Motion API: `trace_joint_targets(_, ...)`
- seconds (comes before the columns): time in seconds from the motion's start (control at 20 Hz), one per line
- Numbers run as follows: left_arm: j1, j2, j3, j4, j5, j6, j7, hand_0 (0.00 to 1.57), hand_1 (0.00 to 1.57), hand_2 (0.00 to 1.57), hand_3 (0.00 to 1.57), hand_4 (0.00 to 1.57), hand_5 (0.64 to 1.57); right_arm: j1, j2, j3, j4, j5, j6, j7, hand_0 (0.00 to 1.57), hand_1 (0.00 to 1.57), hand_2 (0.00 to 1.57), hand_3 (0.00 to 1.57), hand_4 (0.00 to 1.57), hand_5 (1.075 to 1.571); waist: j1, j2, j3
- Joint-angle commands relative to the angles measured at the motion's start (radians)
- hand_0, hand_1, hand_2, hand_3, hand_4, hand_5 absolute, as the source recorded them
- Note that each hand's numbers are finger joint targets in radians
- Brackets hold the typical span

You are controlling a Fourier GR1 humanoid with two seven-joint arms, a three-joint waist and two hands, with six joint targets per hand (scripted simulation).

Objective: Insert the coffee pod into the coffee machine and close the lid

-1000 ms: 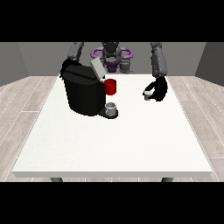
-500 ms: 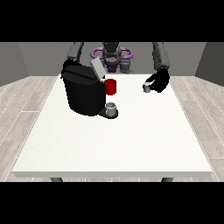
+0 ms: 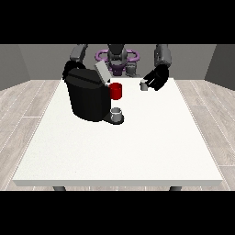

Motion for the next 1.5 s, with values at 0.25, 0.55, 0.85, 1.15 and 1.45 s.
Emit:
trace_joint_targets(0.25,-0.15,0.018,0.017,-0.048,-0.01,-0.054,0.072,1.26,1.26,1.33,1.28,0.54,1.571,-0.047,-0.045,-0.045,0.027,-0.032,0.039,-0.029,0.0,0.0,0.0,0.0,0.49,1.571,-0.032,0.027,0.0004)
trace_joint_targets(0.55,-0.246,0.054,0.089,-0.008,0.016,-0.049,0.125,1.21,1.21,1.25,1.2,0.51,1.571,-0.049,0.017,0.04,-0.048,0.037,-0.031,0.02,0.0,0.0,0.0,0.0,0.51,1.571,-0.104,0.064,-0.0001)
trace_joint_targets(0.85,-0.297,0.106,0.099,0.015,0.008,-0.084,0.096,1.26,1.26,1.32,1.25,0.52,1.571,-0.094,-0.002,0.042,-0.108,0.038,-0.026,0.05,0.0,0.0,0.0,0.0,0.52,1.571,-0.141,0.106,-0.0003)
trace_joint_targets(1.15,-0.343,0.071,0.093,0.015,-0.005,-0.079,0.152,1.26,1.26,1.3,1.24,0.49,1.571,-0.081,0.021,0.04,-0.081,0.049,-0.056,0.023,0.0,0.0,0.0,0.0,0.52,1.571,-0.139,0.117,0.0)
trace_joint_targets(1.45,-0.327,0.004,0.05,-0.011,-0.037,-0.055,0.158,1.29,1.29,1.32,1.22,0.5,1.571,-0.126,-0.039,-0.042,-0.024,0.013,-0.035,0.015,0.0,0.0,0.0,0.0,0.53,1.571,-0.094,0.129,0.0005)
